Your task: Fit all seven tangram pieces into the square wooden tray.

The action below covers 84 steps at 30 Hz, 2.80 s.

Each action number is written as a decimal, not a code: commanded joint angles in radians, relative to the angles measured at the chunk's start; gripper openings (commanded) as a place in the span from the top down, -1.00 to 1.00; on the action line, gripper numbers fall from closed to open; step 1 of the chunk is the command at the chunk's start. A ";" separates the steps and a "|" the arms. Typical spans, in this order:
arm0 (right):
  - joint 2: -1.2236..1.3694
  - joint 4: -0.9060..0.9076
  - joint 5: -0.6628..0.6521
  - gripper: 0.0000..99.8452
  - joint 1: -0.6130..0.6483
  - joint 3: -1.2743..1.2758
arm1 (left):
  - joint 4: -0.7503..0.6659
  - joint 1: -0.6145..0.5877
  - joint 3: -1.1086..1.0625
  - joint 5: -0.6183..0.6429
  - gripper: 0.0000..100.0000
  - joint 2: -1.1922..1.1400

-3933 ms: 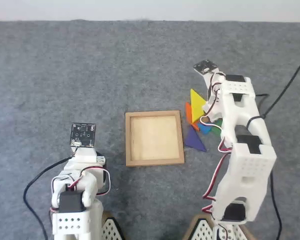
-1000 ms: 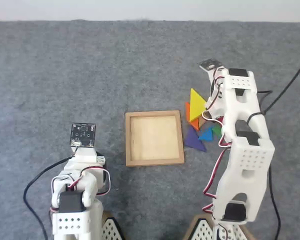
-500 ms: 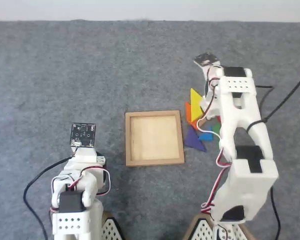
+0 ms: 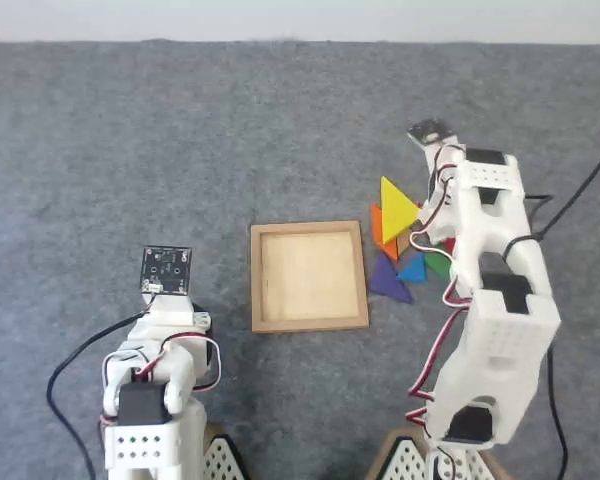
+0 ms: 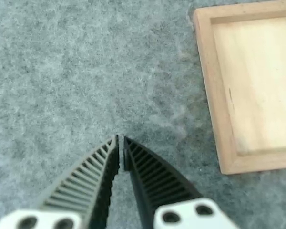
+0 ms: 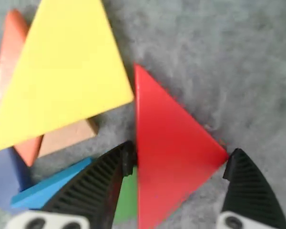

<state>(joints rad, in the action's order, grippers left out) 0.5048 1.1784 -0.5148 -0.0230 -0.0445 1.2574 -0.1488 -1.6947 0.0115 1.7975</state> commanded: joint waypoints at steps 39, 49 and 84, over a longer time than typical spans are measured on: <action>-0.361 0.372 0.256 0.76 0.306 -0.121 | -0.002 0.008 0.012 -0.003 0.97 0.011; -0.248 0.272 0.307 0.36 0.085 -0.083 | -0.002 0.008 0.012 -0.003 0.97 0.011; 0.004 0.102 0.301 0.69 0.047 -0.072 | -0.002 0.008 0.012 -0.003 0.97 0.011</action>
<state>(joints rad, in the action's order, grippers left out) 0.5585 1.2444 -0.2125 0.0153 -0.1166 1.2574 -0.1488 -1.6947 0.0115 1.7975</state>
